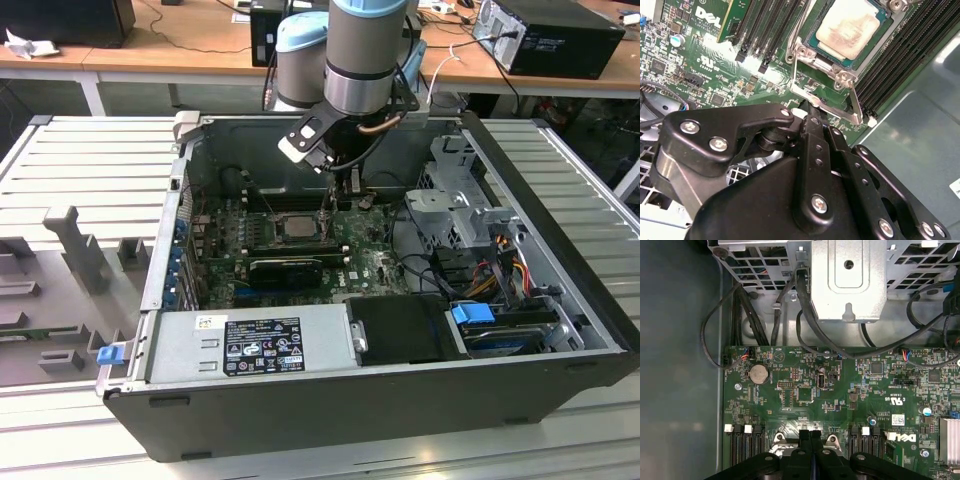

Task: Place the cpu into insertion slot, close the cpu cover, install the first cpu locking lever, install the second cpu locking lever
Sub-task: 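Close the cpu cover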

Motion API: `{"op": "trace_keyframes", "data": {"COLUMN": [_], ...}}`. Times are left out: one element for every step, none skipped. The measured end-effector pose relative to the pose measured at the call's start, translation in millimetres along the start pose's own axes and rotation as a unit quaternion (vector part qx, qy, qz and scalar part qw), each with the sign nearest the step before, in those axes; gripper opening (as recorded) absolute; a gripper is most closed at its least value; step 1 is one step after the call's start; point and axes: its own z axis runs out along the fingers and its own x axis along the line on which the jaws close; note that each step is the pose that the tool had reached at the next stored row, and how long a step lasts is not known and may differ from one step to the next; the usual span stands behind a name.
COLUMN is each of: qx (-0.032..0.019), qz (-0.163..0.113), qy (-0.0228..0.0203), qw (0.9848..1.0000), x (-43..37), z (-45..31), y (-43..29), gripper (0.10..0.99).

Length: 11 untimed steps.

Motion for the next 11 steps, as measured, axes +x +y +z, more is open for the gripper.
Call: {"op": "trace_keyframes", "data": {"qx": [0.0,0.0,0.0,0.0,0.0,0.0,0.0,0.0,0.0,0.0,0.0], "qz": [0.0,0.0,0.0,0.0,0.0,0.0,0.0,0.0,0.0,0.0,0.0], "qy": [0.0,0.0,0.0,0.0,0.0,0.0,0.0,0.0,0.0,0.0,0.0], "qw": [1.0,1.0,1.0,1.0,1.0,1.0,1.0,1.0,1.0,1.0,1.0], "x": [0.0,0.0,0.0,0.0,0.0,0.0,0.0,0.0,0.0,0.0,0.0], "z": [0.0,0.0,0.0,0.0,0.0,0.0,0.0,0.0,0.0,0.0,0.0], "y": [-0.3,-0.3,-0.6,-0.7,-0.7,-0.8,-0.9,-1.0,-1.1,-1.3,-1.5], "gripper": [0.106,0.106,0.106,0.106,0.106,0.106,0.106,0.106,0.106,0.106,0.106]}}
